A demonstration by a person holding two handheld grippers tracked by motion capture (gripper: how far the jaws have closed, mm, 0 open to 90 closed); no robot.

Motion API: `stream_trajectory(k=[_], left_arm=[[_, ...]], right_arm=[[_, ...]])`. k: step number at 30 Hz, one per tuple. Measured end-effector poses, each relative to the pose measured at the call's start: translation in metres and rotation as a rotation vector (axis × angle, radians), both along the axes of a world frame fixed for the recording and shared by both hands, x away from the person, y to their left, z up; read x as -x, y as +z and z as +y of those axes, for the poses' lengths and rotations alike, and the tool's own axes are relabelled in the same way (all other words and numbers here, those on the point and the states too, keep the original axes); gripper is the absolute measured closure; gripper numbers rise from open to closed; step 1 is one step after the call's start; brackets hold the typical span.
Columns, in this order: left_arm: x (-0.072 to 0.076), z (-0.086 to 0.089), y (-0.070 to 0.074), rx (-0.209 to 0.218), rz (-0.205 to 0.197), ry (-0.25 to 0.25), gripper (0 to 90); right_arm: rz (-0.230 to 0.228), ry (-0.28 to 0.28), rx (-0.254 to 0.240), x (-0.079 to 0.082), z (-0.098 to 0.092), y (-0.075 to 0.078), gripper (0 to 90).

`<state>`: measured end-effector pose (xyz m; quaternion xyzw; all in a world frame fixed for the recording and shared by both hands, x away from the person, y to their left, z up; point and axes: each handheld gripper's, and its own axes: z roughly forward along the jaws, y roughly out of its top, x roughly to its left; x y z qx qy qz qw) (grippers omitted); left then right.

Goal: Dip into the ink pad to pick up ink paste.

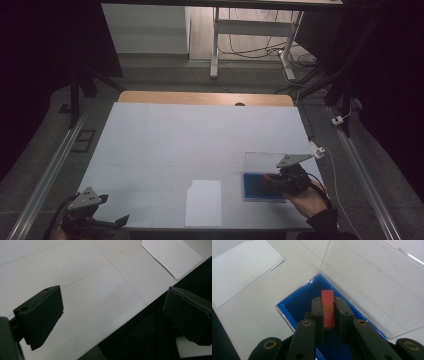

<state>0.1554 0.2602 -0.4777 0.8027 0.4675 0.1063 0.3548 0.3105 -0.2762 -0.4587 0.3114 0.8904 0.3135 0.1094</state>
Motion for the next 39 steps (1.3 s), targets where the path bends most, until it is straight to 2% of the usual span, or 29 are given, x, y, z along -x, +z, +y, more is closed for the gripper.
stream_trajectory(k=[5,12,14,21,24,27,28,29,34,35,38,39], left_arm=[[0.0,0.0,0.0,-0.002,0.0,-0.001,3.0],[0.0,-0.001,0.0,-0.004,0.0,-0.001,3.0],[0.0,0.0,0.0,-0.003,0.0,-0.001,3.0],[0.0,-0.001,0.0,-0.005,0.001,-0.002,3.1],[0.0,-0.001,0.0,-0.007,0.001,-0.002,3.1],[0.0,-0.001,0.0,-0.007,0.003,-0.001,3.1],[0.0,-0.001,0.0,-0.009,0.002,-0.001,3.1],[0.0,-0.001,0.0,-0.011,0.002,-0.003,3.1],[-0.001,-0.002,0.0,-0.014,0.005,-0.006,3.2],[-0.001,-0.002,0.0,-0.014,0.005,-0.006,3.2],[-0.001,-0.002,0.0,-0.013,0.004,-0.007,3.2],[-0.001,-0.002,0.0,-0.013,0.004,-0.007,3.2]], right_arm=[[0.012,-0.008,0.012,0.0,0.003,-0.005,79.8],[0.007,0.009,0.039,-0.001,0.006,-0.01,79.8],[0.022,0.007,0.058,-0.002,0.008,-0.014,79.8],[0.048,-0.012,0.036,-0.006,0.006,-0.017,80.3],[0.049,-0.018,0.042,-0.005,0.007,-0.017,80.4],[0.012,-0.003,0.093,0.0,0.015,-0.017,80.5],[0.012,-0.003,0.093,0.0,0.015,-0.017,80.5],[-0.01,0.008,0.122,0.003,0.019,-0.017,80.5],[-0.049,0.02,0.178,0.008,0.026,-0.016,80.5],[-0.049,0.02,0.178,0.008,0.026,-0.016,80.5],[-0.004,-0.002,0.111,0.003,0.018,-0.017,80.5],[-0.004,-0.002,0.111,0.003,0.018,-0.017,80.5]])
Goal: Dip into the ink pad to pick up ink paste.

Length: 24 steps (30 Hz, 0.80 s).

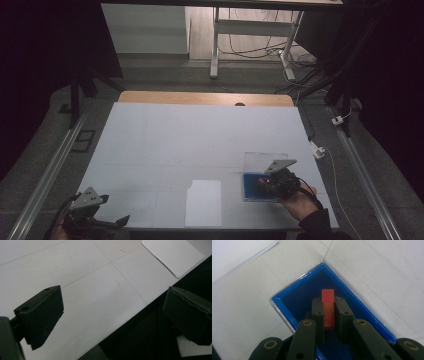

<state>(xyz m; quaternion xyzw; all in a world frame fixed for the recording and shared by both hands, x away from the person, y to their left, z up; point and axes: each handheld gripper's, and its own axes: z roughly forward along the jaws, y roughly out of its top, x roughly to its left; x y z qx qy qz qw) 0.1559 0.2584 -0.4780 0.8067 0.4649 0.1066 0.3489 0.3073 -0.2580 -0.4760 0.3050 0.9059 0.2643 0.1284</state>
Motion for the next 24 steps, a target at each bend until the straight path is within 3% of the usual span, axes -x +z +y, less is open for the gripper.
stream_trajectory(k=[1,4,11,15,20,24], left_arm=[[0.0,0.0,0.0,0.0,0.0,0.0,3.2],[0.0,0.0,0.0,-0.001,-0.001,0.001,3.2],[0.0,0.0,0.0,0.002,-0.002,0.002,3.2],[0.0,0.001,0.0,0.005,-0.002,0.004,3.2],[0.0,0.001,0.0,0.008,-0.002,0.005,3.2],[0.0,0.001,0.0,0.007,-0.002,0.005,3.2]], right_arm=[[0.028,-0.016,-0.039,-0.003,-0.005,-0.001,80.5],[0.044,-0.025,-0.061,-0.005,-0.008,-0.001,80.4],[0.049,-0.029,-0.07,-0.005,-0.01,0.0,80.0],[0.031,-0.033,-0.065,-0.003,-0.009,0.002,79.8],[-0.022,-0.03,-0.113,0.001,-0.011,0.01,79.7],[-0.025,-0.036,-0.134,0.005,-0.015,0.015,79.7]])
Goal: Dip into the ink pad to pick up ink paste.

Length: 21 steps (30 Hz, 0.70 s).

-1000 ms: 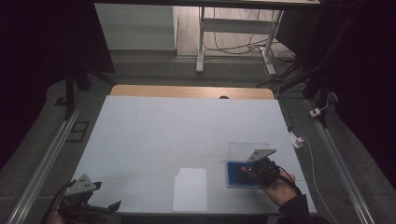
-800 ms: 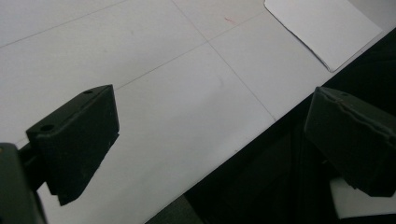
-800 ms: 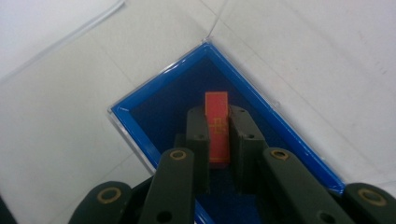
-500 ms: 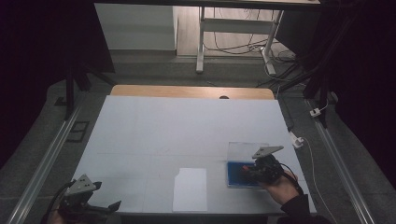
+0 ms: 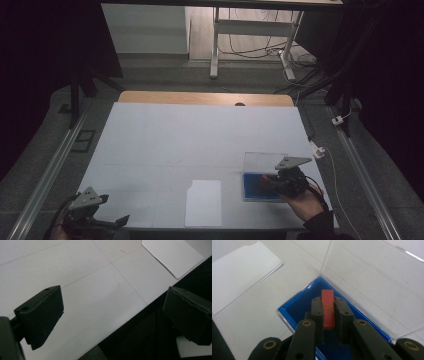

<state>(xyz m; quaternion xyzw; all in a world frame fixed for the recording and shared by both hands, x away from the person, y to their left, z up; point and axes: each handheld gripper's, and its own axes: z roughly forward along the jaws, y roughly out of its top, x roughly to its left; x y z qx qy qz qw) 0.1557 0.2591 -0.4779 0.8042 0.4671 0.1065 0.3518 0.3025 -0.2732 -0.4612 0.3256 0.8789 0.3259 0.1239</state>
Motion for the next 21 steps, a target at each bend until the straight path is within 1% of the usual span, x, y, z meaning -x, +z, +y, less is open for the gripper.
stream_trajectory(k=[2,3,5,6,7,10,11,18,20,21], left_arm=[[0.0,0.0,0.0,-0.001,0.0,-0.001,3.2],[0.0,0.0,0.0,-0.002,0.001,-0.001,3.2],[0.0,0.0,0.0,-0.001,0.001,-0.001,3.2],[0.0,0.0,0.0,-0.002,0.001,-0.001,3.2],[0.0,0.0,0.0,0.0,0.0,0.0,3.3],[0.0,0.0,0.0,-0.001,-0.001,0.0,3.2],[0.0,0.0,0.0,0.0,0.0,0.0,3.3],[0.0,0.0,0.0,-0.002,-0.001,-0.002,3.3],[0.0,0.0,0.0,-0.003,-0.002,-0.002,3.3],[0.0,0.0,0.0,-0.003,-0.002,-0.002,3.3]], right_arm=[[-0.002,0.005,-0.003,0.0,-0.001,0.001,79.6],[-0.008,0.0,-0.013,0.001,-0.003,0.003,79.7],[-0.011,-0.005,-0.017,0.002,-0.003,0.004,79.7],[-0.013,-0.013,-0.021,0.002,-0.004,0.004,79.7],[-0.011,-0.032,-0.027,0.002,-0.005,0.004,79.7],[0.007,-0.049,-0.021,-0.001,-0.008,0.002,79.7],[0.011,-0.048,-0.01,-0.001,-0.009,0.001,79.7],[0.029,-0.061,0.008,-0.005,-0.01,-0.005,79.7],[0.041,-0.066,0.023,-0.007,-0.011,-0.008,79.7],[0.041,-0.066,0.023,-0.007,-0.011,-0.008,79.7]])
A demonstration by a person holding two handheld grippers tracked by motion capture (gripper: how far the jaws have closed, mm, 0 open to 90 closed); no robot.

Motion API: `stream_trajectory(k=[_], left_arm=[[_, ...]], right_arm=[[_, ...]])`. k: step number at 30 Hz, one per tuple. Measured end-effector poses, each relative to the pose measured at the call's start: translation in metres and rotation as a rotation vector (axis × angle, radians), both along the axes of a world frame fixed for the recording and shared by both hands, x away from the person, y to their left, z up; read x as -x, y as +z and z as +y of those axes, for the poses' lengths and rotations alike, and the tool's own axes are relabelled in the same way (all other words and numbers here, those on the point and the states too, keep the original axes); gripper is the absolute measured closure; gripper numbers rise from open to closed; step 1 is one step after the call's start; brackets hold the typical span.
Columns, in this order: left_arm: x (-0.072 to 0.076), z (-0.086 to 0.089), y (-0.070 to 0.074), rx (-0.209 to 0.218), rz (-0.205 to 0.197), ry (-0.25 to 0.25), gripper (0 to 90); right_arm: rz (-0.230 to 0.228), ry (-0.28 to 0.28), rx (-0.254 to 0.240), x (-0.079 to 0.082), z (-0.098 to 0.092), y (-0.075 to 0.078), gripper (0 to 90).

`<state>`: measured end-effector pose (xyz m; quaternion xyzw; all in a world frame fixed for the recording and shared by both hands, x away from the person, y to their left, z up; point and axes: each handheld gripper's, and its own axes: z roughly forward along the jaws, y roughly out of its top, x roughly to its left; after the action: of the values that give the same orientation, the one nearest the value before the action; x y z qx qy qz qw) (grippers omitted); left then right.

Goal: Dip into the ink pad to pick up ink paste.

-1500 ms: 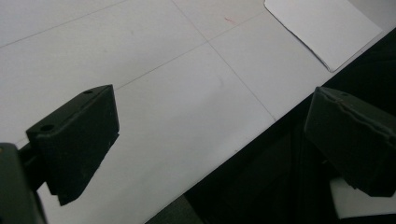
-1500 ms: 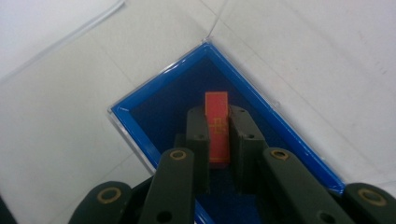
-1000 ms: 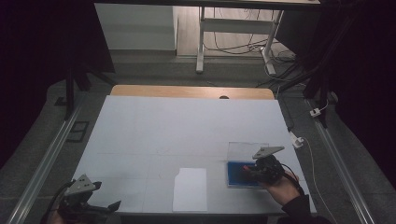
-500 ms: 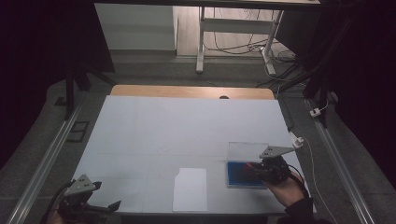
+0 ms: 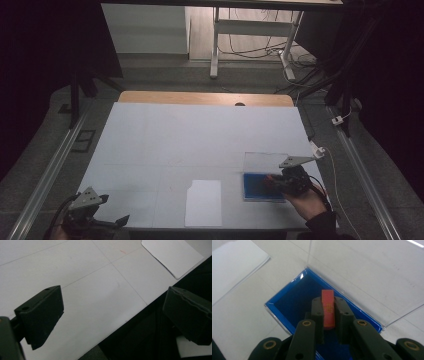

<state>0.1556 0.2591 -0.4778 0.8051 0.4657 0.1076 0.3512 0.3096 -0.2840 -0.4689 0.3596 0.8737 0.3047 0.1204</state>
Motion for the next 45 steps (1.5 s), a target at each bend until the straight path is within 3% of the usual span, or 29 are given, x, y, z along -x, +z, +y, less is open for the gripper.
stream_trajectory(k=[14,20,25,27,30,35,41,45], left_arm=[[0.0,-0.001,0.0,-0.005,0.0,-0.004,3.3],[-0.001,-0.002,0.0,-0.013,0.003,-0.005,3.3],[-0.001,-0.002,0.0,-0.014,0.004,-0.007,3.3],[-0.001,-0.002,0.0,-0.014,0.003,-0.008,3.3],[-0.001,-0.002,0.0,-0.014,0.003,-0.009,3.3],[-0.001,-0.002,0.0,-0.015,0.004,-0.011,3.3],[-0.001,-0.002,0.0,-0.014,0.004,-0.011,3.3],[-0.001,-0.002,0.0,-0.012,0.007,-0.011,3.3]], right_arm=[[0.047,-0.034,0.01,-0.007,0.0,-0.007,80.4],[-0.019,0.015,0.119,0.0,0.013,-0.007,80.4],[-0.045,0.036,0.163,0.004,0.019,-0.007,80.3],[-0.043,0.036,0.156,0.003,0.018,-0.007,80.3],[0.001,0.011,0.076,-0.002,0.009,-0.008,80.3],[0.054,-0.035,0.005,-0.007,-0.001,-0.009,80.3],[0.048,-0.034,0.011,-0.006,0.0,-0.008,80.1],[0.019,-0.016,0.039,-0.004,0.003,-0.007,79.9]])
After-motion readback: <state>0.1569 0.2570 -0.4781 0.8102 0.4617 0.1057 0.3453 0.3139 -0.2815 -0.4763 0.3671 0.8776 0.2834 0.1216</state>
